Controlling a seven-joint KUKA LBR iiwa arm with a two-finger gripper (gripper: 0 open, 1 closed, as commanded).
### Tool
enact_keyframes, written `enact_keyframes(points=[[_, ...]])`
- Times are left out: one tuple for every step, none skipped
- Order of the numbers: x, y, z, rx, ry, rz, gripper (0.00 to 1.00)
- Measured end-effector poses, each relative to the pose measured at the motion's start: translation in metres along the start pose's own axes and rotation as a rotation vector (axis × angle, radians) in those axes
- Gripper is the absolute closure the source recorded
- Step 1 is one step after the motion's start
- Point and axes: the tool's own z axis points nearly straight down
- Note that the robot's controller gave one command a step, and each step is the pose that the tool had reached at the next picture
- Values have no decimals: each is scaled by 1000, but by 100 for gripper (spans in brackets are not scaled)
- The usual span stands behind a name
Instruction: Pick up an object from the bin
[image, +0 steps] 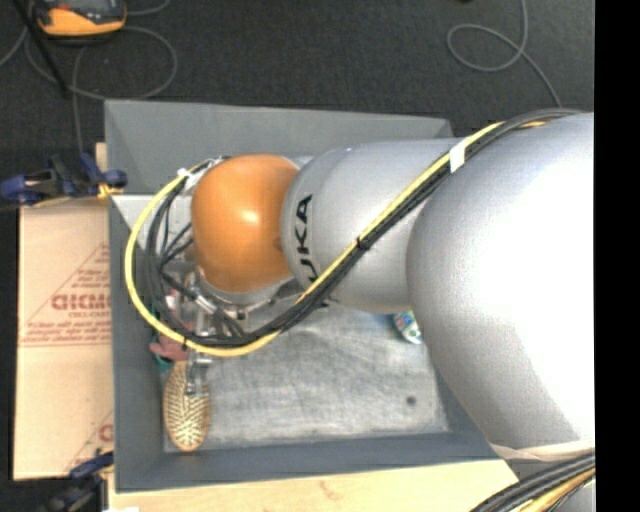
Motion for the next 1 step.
enact_keyframes(points=[[-8, 4, 50, -1, -7, 357, 0]])
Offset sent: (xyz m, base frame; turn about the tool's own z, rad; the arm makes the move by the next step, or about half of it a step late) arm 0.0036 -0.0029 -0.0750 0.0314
